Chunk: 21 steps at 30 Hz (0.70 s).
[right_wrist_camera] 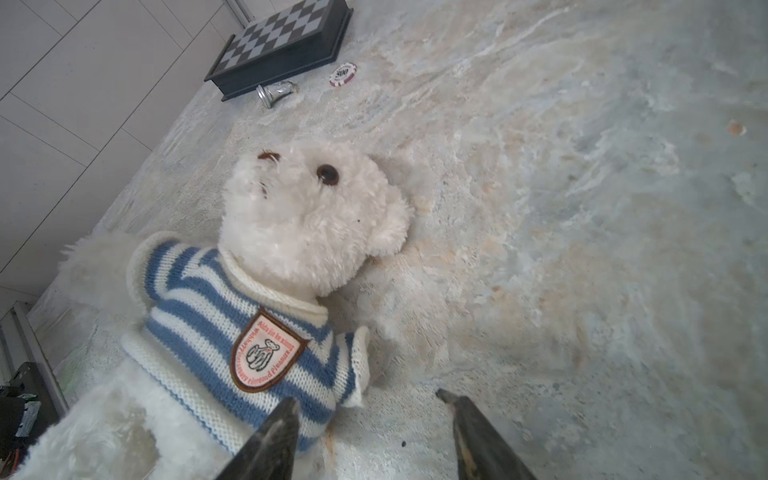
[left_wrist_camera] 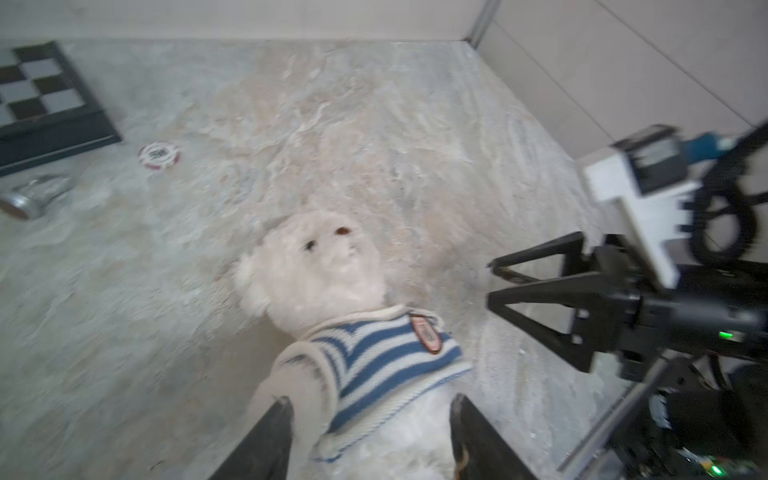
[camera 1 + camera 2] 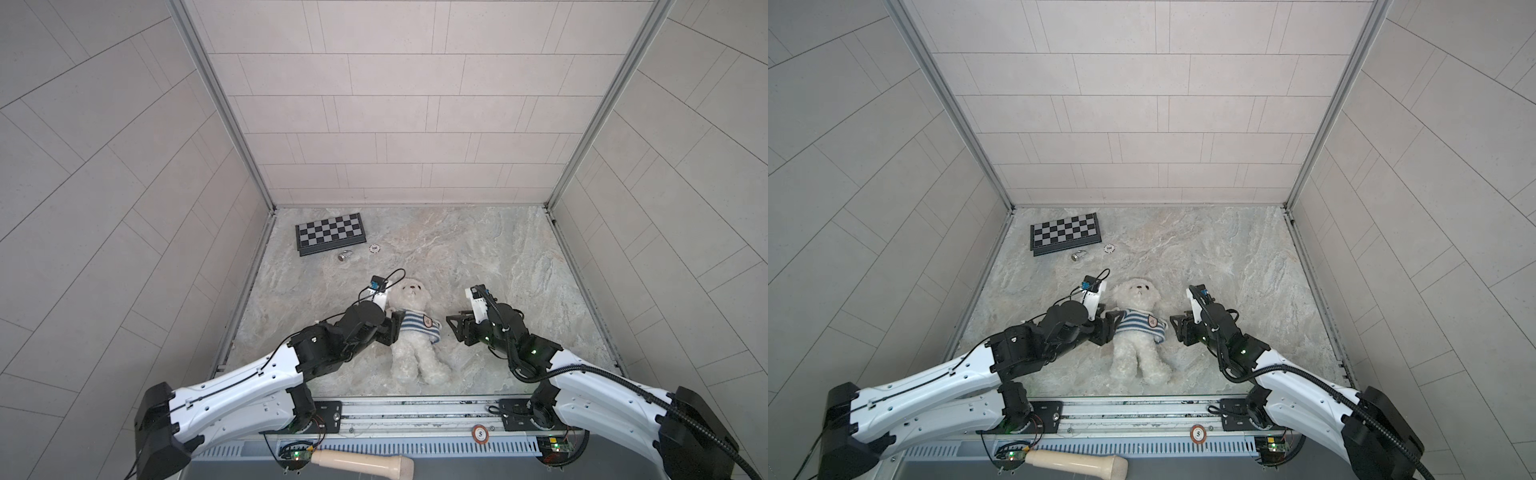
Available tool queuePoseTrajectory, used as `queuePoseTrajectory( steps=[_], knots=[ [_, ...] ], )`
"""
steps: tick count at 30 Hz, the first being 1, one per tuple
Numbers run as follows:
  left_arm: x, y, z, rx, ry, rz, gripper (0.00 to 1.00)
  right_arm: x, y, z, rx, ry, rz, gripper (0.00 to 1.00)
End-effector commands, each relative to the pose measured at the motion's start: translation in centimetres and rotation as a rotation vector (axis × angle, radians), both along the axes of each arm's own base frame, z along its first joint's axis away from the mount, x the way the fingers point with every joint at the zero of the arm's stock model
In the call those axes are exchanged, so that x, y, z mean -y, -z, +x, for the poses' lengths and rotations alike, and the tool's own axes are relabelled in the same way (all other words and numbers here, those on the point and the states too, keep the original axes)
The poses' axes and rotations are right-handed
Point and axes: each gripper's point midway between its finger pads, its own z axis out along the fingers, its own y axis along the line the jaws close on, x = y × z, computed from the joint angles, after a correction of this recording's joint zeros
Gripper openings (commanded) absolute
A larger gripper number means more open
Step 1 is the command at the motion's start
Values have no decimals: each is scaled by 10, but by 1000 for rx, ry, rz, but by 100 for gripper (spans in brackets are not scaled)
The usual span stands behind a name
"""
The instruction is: Dress the teddy bear
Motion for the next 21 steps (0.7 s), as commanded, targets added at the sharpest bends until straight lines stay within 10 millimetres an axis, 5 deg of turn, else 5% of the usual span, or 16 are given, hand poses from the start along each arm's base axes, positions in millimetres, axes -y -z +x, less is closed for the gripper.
queuePoseTrajectory(
  steps=[1,7,13,21],
  knots=[
    [37,15,-9,-88,80,-33,47,-3,3,-3,-38,1,46,62],
    [45,76,-2,-229,48,-1,25,-10,7,-7,-54,-43,53,60],
    [-7,135,7,-310,-62,96,11,-23,10,-14,-56,-118,57,61],
    [-38,161,13,-347,-75,193,5,-62,-18,-21,29,-259,129,66]
  ],
)
